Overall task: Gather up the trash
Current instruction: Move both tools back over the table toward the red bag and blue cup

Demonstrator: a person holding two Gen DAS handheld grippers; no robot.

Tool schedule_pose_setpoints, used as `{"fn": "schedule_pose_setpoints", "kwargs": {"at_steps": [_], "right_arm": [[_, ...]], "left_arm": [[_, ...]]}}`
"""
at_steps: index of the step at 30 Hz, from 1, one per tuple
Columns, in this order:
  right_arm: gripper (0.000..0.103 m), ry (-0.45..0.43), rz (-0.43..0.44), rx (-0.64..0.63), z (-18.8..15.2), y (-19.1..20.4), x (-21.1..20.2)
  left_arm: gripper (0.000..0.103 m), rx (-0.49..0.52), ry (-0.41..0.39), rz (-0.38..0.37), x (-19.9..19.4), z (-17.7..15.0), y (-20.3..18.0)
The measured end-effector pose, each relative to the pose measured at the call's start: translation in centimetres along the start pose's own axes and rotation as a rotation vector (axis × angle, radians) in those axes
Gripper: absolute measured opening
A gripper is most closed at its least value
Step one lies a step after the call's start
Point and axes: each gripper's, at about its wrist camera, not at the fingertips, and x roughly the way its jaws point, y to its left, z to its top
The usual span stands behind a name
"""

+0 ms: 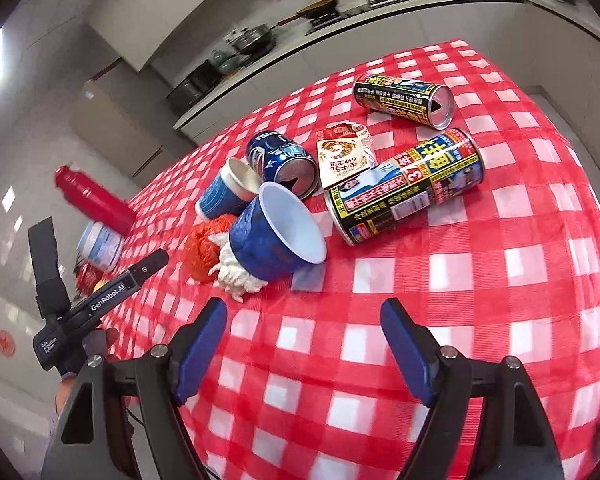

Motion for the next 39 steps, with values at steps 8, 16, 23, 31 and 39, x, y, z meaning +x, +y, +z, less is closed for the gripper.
{"fn": "schedule_pose_setpoints", "kwargs": {"at_steps": [8,16,23,31,39], "right_arm": [[0.081,-0.05,-0.129,0.156,-1.1,2.3,2.4],[0.081,-0.046,-0.151,0.183,-1.4,2.4,2.8],[0.081,-0.03,-0.121,0.194,-0.6,2.6,3.8],[0.081,0.028,-0.086,0.215,-0.1,3.5,6.5],[0.081,0.076,-0.14,0.189,0.1,4.6,8.5]], "left_arm": [[0.08,0.178,0.0,-0.202,1.0,3.0,-0.8],[0.075,0.266,0.025,-0.226,3.7,4.6,-4.7],[0.073,0.177,-0.002,-0.163,2.4,4.7,-1.5],[0.073,0.104,0.052,-0.122,3.8,3.7,2.9],[0.073,0.093,0.125,-0.158,5.1,2.4,3.8]]}}
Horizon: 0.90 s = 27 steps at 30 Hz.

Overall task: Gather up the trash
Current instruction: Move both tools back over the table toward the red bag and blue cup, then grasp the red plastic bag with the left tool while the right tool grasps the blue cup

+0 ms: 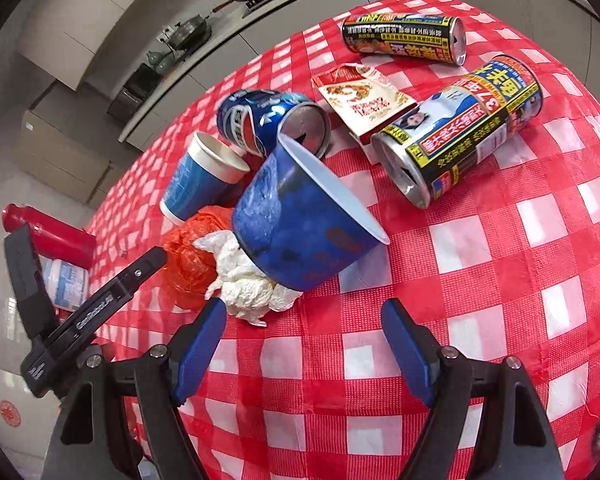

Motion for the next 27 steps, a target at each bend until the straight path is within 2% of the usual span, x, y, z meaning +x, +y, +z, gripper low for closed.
{"fn": "schedule_pose_setpoints", "kwargs": {"at_steps": [7,17,21,25,27], "right_arm": [[0.081,-0.016,-0.076,0.046,1.0,-1.8,0.5],[0.081,-0.111,-0.17,0.131,1.9,-6.0,-2.5],[0.081,-0.134,-0.105,0.115,1.8,-6.0,-3.7],[0.082,-0.151,-0.053,0.051,1.9,-3.6,-3.9],[0.082,-0.147,-0.053,0.03,2.3,-2.5,-3.2]], "left_arm": [[0.073,0.01,0.011,-0.008,0.1,-0.3,0.0],[0.073,0.014,0.035,-0.013,0.3,-1.2,0.2],[0.073,0.005,0.036,-0.033,0.3,-1.2,0.2],[0.073,0.01,0.038,-0.066,0.3,-1.1,-0.1],[0.073,0.017,0.039,-0.078,0.3,-1.1,-0.2]]}}
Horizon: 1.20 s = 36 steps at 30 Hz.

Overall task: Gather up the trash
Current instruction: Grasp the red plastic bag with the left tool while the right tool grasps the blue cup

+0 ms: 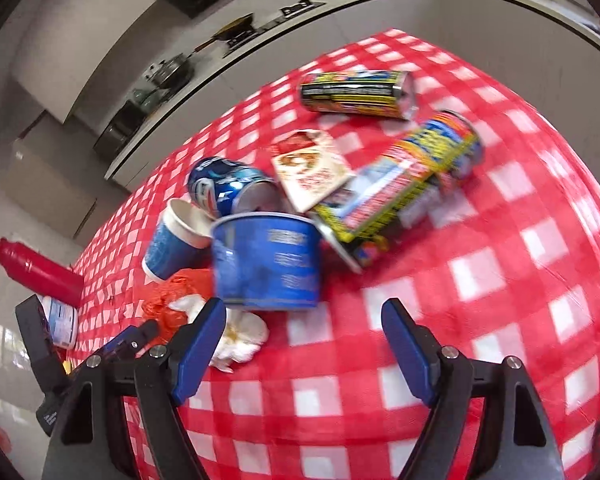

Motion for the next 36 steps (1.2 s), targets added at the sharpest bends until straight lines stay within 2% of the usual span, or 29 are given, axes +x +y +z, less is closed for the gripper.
{"fn": "schedule_pose_setpoints", "kwargs": {"at_steps": [5,14,18,20,23,24,25,26,28,31,36], "right_arm": [[0.082,0.019,-0.019,-0.034,0.8,2.0,2.0],[0.082,0.069,-0.048,-0.052,1.5,3.1,5.2],[0.082,0.08,-0.026,-0.033,1.4,2.7,6.0],[0.077,0.085,-0.006,-0.029,1.3,2.5,6.1],[0.077,0.074,0.005,-0.051,1.2,2.6,5.9],[0.077,0.069,0.007,-0.059,1.2,2.6,5.8],[0.077,0.061,0.01,-0.067,1.1,2.8,5.6],[0.077,0.054,0.015,-0.071,1.1,2.8,5.3],[0.077,0.041,0.023,-0.081,1.0,2.9,4.8],[0.077,0.02,0.03,-0.095,0.9,3.1,3.9],[0.077,-0.007,0.048,-0.104,0.8,2.9,2.4]], "left_arm": [[0.073,0.021,0.006,-0.021,0.3,0.2,-0.2],[0.073,0.027,0.03,-0.061,1.2,0.3,-0.4],[0.073,0.04,0.035,-0.075,1.4,0.2,-0.9],[0.073,0.045,0.034,-0.082,1.5,0.2,-1.2],[0.072,0.046,0.03,-0.096,1.6,0.1,-1.4],[0.068,0.044,0.027,-0.103,1.5,0.1,-1.5],[0.055,0.044,0.023,-0.114,1.5,0.0,-1.5],[0.036,0.049,0.023,-0.126,1.5,0.0,-1.7],[0.023,0.054,0.012,-0.135,1.1,-0.1,-2.0],[0.016,0.054,-0.007,-0.148,0.6,-0.2,-2.3],[0.013,0.038,-0.049,-0.156,-0.7,-0.5,-2.6]]}}
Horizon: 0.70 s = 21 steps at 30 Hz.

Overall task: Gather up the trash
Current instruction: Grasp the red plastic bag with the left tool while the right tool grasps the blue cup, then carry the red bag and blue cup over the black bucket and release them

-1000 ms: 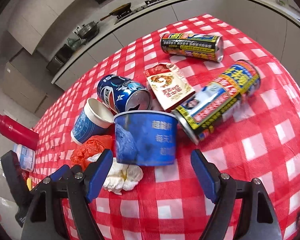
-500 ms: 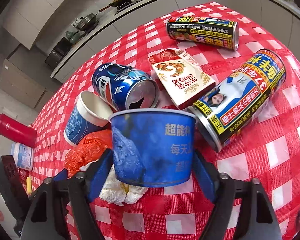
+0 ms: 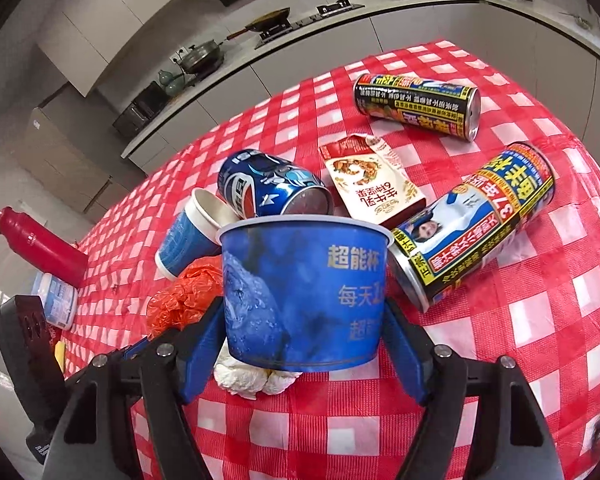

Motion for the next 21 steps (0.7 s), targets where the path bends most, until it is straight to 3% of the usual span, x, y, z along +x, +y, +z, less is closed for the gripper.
{"fn": "schedule_pose_setpoints", "kwargs": {"at_steps": [9,21], "right_arm": [[0.077,-0.037,0.039,-0.016,-0.2,-1.5,-3.3],[0.077,-0.081,0.038,-0.029,-0.8,-8.7,-9.6]], "left_arm": [[0.013,-0.017,-0.097,0.052,-3.7,0.0,-1.9],[0.013,0.009,-0.135,0.038,-3.5,-1.9,-10.2]]}}
